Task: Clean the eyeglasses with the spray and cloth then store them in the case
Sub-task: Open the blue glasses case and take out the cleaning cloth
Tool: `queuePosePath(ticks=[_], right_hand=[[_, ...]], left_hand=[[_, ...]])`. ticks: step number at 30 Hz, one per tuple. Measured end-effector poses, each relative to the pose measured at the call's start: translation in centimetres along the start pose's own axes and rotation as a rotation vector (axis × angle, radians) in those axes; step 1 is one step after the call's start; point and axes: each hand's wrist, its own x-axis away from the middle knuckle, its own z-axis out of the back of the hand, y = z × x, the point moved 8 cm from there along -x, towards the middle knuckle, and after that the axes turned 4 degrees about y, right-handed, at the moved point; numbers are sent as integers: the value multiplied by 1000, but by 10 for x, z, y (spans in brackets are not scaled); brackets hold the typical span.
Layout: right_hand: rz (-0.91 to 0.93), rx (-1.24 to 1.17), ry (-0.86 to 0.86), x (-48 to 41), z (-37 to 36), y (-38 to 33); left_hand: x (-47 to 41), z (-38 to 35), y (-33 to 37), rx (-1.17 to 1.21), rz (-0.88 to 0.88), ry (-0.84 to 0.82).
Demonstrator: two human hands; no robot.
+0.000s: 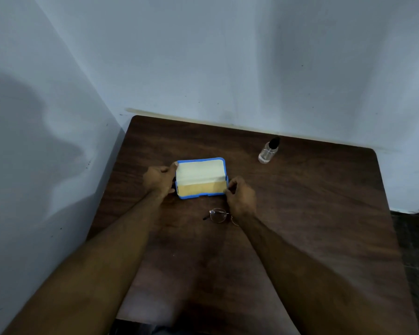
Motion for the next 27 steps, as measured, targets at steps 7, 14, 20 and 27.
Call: queuePosePath(ticks=[7,14,20,27], right_hand=[[107,70,31,1,6,-14],[470,385,65,9,-1,-51],[707,638,-9,14,-38,-84],[628,780,-176,2,-55,-84]], left_hand=[[24,11,12,-38,-189,38],[37,16,3,7,-228,107],[53,6,-17,3,-290,56],[65,-2,-27,135,-251,-7]])
